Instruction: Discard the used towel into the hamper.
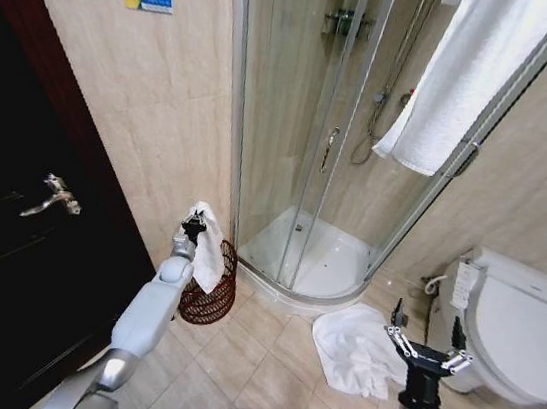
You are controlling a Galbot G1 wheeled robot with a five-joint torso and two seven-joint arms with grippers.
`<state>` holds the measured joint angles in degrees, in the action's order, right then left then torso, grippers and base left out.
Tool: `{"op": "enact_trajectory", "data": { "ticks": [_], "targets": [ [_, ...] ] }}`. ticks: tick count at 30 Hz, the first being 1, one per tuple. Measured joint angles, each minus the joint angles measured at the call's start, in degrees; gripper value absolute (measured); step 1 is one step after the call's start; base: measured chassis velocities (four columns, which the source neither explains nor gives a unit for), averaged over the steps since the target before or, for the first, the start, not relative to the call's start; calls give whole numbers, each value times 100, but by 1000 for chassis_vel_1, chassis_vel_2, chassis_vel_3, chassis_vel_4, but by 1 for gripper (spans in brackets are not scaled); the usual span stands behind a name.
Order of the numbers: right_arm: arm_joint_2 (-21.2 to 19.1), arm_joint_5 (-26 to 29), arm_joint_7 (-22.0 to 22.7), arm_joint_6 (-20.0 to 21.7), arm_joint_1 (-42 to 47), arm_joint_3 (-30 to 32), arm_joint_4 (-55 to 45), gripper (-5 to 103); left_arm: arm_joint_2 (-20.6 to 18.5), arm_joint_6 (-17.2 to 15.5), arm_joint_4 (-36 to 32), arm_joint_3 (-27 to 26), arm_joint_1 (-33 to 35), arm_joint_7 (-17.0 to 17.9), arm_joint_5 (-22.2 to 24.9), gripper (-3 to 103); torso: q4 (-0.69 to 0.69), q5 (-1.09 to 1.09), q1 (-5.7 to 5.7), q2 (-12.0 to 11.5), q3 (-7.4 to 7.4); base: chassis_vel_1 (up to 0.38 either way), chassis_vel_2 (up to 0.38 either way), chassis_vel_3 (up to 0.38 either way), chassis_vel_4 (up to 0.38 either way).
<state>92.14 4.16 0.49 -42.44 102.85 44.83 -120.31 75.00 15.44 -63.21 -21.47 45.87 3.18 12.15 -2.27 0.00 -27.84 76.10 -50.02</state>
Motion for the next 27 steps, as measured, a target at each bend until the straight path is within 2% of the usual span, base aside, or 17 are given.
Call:
{"op": "enact_trajectory", "data": {
  "ticks": [4, 8, 15, 18, 27],
  "targets": [
    [0, 15, -2, -17, 17, 38, 14, 100, 116, 332, 637, 5, 73, -125, -230, 2, 1, -1, 0, 0, 0, 0, 0, 0, 0],
    [0, 30, -3, -25, 21, 60, 25, 100, 138, 403, 837, 8, 122, -187, -292, 2, 0, -1, 0, 0, 0, 0, 0, 0, 0],
    [0, 42, -3, -22, 0, 63, 28, 100, 119, 359, 896, 29, -69, -167, -274, 2, 1, 0, 0, 0, 0, 0, 0, 0, 0],
    [0, 69, 3, -18, 3, 78, 8, 100, 78, 270, 832, 57, -475, -25, -123, 2, 1, -1, 0, 0, 0, 0, 0, 0, 0],
    [0, 112, 6, -23, 26, 153, -14, 100, -15, 205, 745, 13, -1052, 151, 124, 2, 1, 0, -1, 0, 0, 0, 0, 0, 0]
  ]
}}
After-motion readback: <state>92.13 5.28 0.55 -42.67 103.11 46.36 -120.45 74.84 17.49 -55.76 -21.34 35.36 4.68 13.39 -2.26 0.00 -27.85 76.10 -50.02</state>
